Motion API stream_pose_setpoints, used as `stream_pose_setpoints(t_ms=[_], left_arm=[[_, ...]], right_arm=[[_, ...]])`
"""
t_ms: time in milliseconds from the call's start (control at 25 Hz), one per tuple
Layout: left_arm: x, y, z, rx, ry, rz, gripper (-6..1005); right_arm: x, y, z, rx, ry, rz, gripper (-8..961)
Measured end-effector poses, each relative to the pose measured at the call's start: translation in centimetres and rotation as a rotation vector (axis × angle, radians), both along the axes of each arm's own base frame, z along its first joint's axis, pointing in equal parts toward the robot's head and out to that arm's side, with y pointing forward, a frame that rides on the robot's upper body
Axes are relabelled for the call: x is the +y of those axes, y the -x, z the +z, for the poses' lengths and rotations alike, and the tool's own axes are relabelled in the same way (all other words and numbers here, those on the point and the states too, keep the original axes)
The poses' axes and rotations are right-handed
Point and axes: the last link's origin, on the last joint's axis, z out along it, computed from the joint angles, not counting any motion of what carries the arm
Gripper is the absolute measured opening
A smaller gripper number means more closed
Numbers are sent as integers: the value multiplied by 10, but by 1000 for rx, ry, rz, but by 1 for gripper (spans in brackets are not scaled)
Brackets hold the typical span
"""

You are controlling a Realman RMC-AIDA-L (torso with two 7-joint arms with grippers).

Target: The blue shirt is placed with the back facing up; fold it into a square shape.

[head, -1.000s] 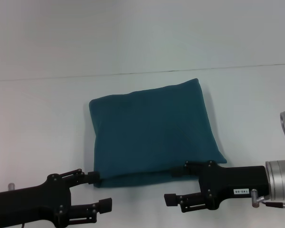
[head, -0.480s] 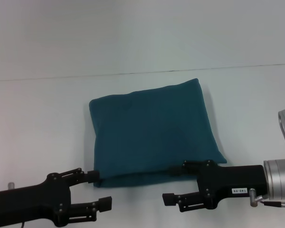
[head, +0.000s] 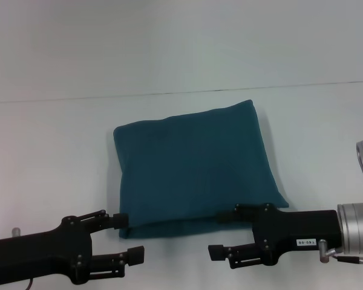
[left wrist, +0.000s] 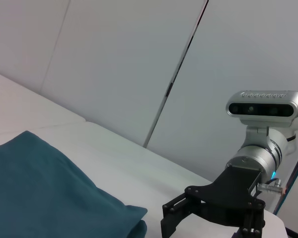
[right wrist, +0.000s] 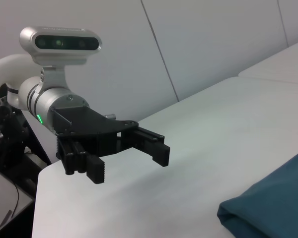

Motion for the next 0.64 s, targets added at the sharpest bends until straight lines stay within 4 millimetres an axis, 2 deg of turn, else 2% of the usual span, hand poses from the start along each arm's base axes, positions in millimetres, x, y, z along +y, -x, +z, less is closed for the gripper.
stream_pose_setpoints(t_ms=[640], left_arm=[[1,-1,1,-1,2,-2,859]], right_arm=[[2,0,1,-7,-3,3,915]])
